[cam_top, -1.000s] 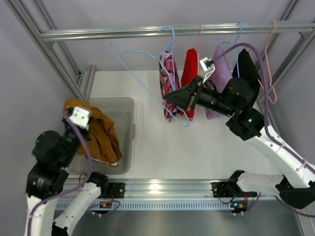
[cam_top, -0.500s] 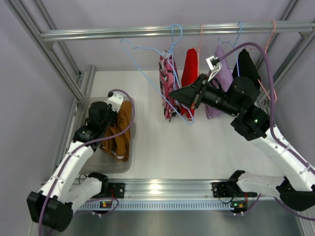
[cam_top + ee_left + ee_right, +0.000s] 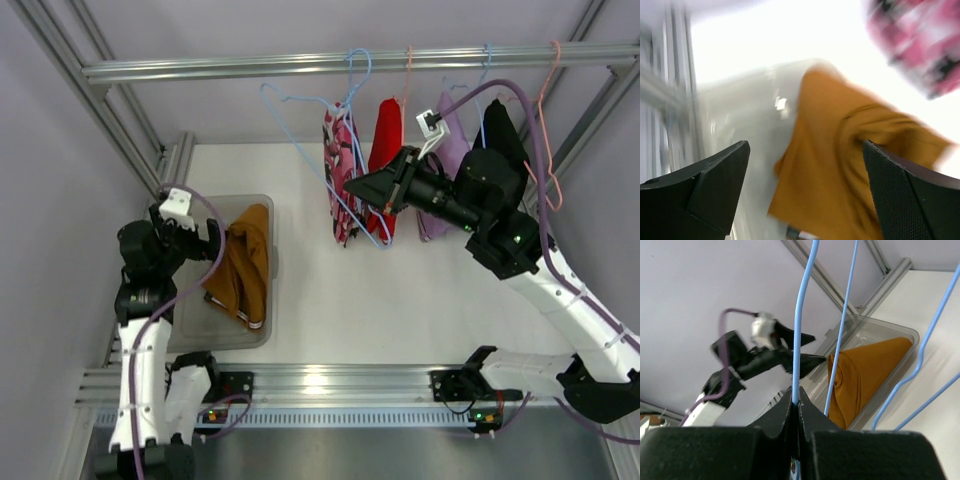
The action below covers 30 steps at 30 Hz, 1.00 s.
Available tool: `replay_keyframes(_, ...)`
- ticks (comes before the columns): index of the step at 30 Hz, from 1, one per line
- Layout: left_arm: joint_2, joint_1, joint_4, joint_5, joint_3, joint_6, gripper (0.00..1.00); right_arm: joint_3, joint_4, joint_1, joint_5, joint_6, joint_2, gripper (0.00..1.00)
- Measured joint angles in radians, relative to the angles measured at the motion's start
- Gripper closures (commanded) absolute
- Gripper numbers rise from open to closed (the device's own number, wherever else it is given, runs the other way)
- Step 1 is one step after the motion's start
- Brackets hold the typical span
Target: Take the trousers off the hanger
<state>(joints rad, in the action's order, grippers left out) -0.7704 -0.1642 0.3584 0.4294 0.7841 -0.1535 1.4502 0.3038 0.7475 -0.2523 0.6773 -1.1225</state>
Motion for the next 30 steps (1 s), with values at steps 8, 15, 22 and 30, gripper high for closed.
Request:
replay_keyframes(8,0.11,0.001,-0.004,0.153,0.257,0.118,0.01,0.114,0.091,0.027,0.11,0.014,-0.105,1.0)
replay_keyframes(15,0.114,0.001,0.004,0.14,0.31,0.213,0.01,0.211,0.167,0.099,0.194,0.023,-0.225,1.0)
replay_keyframes(22,0.128,0.001,0.008,0.12,0.353,0.281,0.01,0.31,0.214,0.106,0.282,0.013,-0.347,1.0)
replay_keyframes(30,0.223,0.001,-0.008,0.124,0.34,0.308,0.01,0.34,0.214,0.177,0.394,-0.087,-0.39,1.0)
